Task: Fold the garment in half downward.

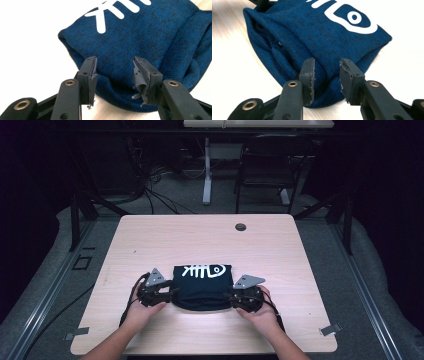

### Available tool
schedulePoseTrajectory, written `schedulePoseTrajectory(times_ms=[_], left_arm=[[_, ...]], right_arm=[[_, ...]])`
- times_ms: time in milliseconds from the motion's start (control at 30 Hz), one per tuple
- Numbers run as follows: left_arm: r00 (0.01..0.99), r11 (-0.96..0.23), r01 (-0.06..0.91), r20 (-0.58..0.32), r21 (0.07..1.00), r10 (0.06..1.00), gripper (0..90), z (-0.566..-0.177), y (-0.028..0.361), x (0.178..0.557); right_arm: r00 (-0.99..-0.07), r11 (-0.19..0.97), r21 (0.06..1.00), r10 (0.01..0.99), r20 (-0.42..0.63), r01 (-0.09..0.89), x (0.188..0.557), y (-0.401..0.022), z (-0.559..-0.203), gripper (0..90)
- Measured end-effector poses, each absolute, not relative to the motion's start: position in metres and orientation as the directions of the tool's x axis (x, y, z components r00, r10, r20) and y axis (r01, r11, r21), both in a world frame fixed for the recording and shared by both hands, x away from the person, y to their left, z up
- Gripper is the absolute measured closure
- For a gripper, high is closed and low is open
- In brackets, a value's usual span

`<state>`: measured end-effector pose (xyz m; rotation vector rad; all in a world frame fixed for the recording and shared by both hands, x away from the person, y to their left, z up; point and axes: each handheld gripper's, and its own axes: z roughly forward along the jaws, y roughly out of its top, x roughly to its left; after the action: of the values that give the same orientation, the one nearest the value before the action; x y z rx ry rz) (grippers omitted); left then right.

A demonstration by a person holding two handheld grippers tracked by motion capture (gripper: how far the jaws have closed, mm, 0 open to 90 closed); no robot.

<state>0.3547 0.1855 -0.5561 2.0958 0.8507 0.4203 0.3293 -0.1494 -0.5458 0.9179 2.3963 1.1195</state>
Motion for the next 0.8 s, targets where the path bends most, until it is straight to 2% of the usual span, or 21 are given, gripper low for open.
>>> schedulePoseTrajectory(times_ms=[367,800], left_arm=[[0.660,-0.358,0.461,-0.044,0.812,0.750,52.6,-0.540,0.214,0.341],[0.565,-0.260,0.529,-0.107,0.808,0.818,51.6,-0.544,0.266,0.319]], right_arm=[[-0.691,0.425,0.798,0.723,-0.016,0.426,0.322,-0.169,-0.530,60.2],[-0.619,0.357,0.814,0.785,0.005,0.459,0.304,-0.205,-0.521,55.6]])
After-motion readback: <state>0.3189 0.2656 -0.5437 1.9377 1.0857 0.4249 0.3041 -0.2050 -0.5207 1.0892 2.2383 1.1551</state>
